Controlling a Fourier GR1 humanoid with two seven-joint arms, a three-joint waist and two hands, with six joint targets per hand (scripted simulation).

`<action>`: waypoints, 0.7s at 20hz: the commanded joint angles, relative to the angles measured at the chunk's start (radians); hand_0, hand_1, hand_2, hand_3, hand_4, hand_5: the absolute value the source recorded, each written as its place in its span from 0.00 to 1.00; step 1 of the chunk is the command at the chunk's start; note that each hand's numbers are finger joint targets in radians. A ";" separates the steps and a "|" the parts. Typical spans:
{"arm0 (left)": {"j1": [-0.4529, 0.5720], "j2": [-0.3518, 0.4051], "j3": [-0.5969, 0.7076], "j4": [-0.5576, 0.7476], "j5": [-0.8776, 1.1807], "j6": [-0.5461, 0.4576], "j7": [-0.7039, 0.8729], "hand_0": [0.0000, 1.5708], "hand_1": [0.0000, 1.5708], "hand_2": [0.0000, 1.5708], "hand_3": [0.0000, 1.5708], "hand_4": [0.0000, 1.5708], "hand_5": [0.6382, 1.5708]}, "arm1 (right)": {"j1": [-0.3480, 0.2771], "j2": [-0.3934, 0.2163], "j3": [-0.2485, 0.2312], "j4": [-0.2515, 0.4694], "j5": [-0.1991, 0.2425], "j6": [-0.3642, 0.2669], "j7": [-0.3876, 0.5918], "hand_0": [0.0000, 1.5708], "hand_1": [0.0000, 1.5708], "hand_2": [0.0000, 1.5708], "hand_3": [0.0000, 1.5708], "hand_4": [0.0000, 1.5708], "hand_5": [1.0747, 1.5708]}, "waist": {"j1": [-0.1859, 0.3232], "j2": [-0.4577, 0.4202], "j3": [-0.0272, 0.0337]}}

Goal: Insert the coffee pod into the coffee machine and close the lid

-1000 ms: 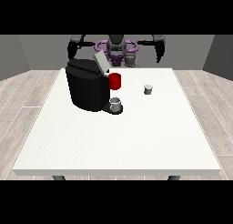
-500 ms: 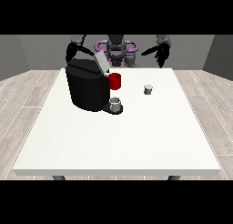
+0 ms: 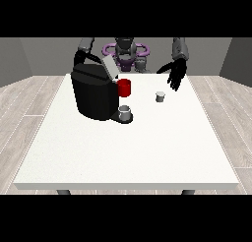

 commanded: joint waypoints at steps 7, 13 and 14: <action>-0.134 0.038 -0.028 0.205 -0.148 -0.002 -0.025 0.00 0.00 0.00 0.00 0.00 1.00 | -0.075 -0.002 -0.020 0.083 -0.031 0.016 0.012 0.00 0.00 0.00 0.00 0.00 1.00 | -0.003 0.060 0.0004; -0.175 -0.060 -0.064 0.284 -0.244 0.138 -0.118 0.48 0.48 0.56 0.40 0.00 1.00 | -0.146 0.029 -0.006 0.150 0.006 -0.036 0.040 0.00 0.00 0.00 0.00 0.00 1.00 | 0.038 0.073 -0.0001; -0.181 -0.079 -0.078 0.274 -0.275 0.171 -0.087 0.60 0.60 0.62 0.42 0.00 1.00 | -0.138 0.016 -0.036 0.187 -0.015 -0.013 -0.013 0.00 0.00 0.00 0.00 0.00 1.00 | 0.032 0.062 0.0002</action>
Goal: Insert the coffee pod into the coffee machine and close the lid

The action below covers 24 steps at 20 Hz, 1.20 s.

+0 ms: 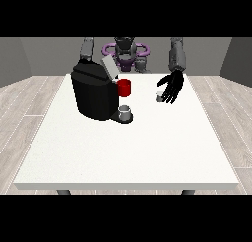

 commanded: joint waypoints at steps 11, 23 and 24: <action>-0.105 0.023 -0.096 0.158 -0.267 0.124 -0.059 0.53 0.53 0.64 0.55 0.22 1.00 | -0.076 0.014 -0.016 0.117 -0.011 -0.020 -0.072 0.00 0.00 0.00 0.00 0.00 1.00 | -0.003 0.048 0.0002; -0.111 -0.026 -0.107 0.319 -0.360 0.105 -0.092 0.66 0.66 0.71 0.64 0.25 1.00 | 0.011 -0.025 0.007 0.119 0.032 -0.022 0.005 0.00 0.00 0.00 0.00 0.00 1.00 | -0.025 -0.052 -0.0002; -0.132 0.015 -0.098 0.305 -0.362 0.097 -0.138 0.72 0.72 0.76 0.69 0.25 1.00 | 0.005 -0.019 -0.012 0.159 0.032 -0.044 -0.062 0.00 0.00 0.00 0.00 0.00 1.00 | -0.005 -0.031 0.0000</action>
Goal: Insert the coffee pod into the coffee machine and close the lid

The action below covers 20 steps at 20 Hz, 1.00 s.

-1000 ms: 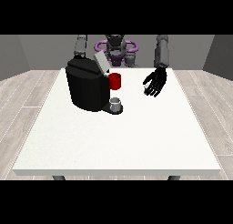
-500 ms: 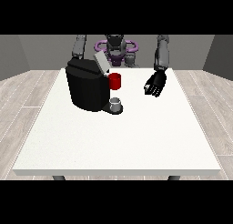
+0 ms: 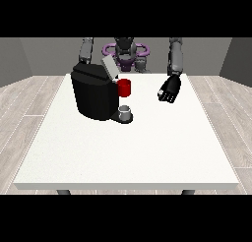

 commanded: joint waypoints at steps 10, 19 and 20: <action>-0.104 -0.120 0.053 -0.037 0.070 -0.147 0.002 0.90 0.90 0.90 0.85 0.33 1.00 | -0.022 -0.036 -0.070 0.159 0.009 -0.017 -0.033 0.00 0.00 0.00 0.00 0.00 1.00 | 0.062 -0.092 0.0001; -0.209 -0.101 0.064 -0.095 0.075 -0.315 0.044 0.91 0.91 0.89 0.85 0.35 1.00 | 0.022 0.025 -0.036 0.163 0.018 -0.045 -0.054 0.00 0.00 0.00 0.00 0.00 1.00 | 0.049 -0.167 -0.0001; -0.189 -0.072 0.100 -0.052 0.085 -0.295 0.011 0.91 0.91 0.89 0.85 0.35 1.00 | 0.036 0.000 -0.017 0.082 0.004 0.016 -0.009 0.00 0.00 0.00 0.00 0.00 1.00 | -0.003 -0.158 -0.0005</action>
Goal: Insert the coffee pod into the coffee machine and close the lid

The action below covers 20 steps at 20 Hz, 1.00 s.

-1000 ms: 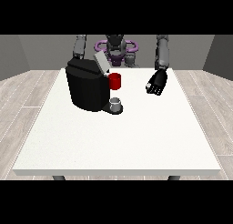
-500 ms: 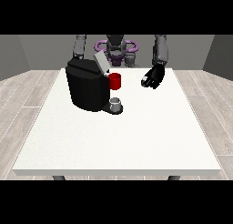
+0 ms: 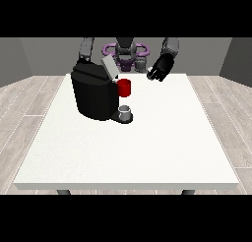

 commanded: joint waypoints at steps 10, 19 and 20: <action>-0.215 -0.036 0.105 -0.013 0.065 -0.143 0.177 0.61 0.61 0.74 0.86 0.33 1.00 | -0.097 -0.024 -0.034 -0.044 -0.031 0.017 0.066 0.00 0.00 0.00 0.00 0.00 1.00 | -0.072 -0.020 -0.0003; -0.404 0.068 0.150 -0.008 0.052 -0.153 0.184 0.74 0.74 0.79 0.81 0.31 1.00 | -0.146 -0.029 -0.050 -0.045 -0.038 0.016 -0.037 0.00 0.00 0.00 0.00 0.17 1.00 | -0.128 0.153 0.0003; -0.417 0.073 0.175 0.020 0.051 -0.111 0.206 0.77 0.77 0.81 0.80 0.31 1.00 | -0.214 -0.056 -0.058 -0.090 -0.051 0.043 0.045 0.00 0.00 0.00 0.00 0.17 1.00 | -0.169 0.179 -0.0001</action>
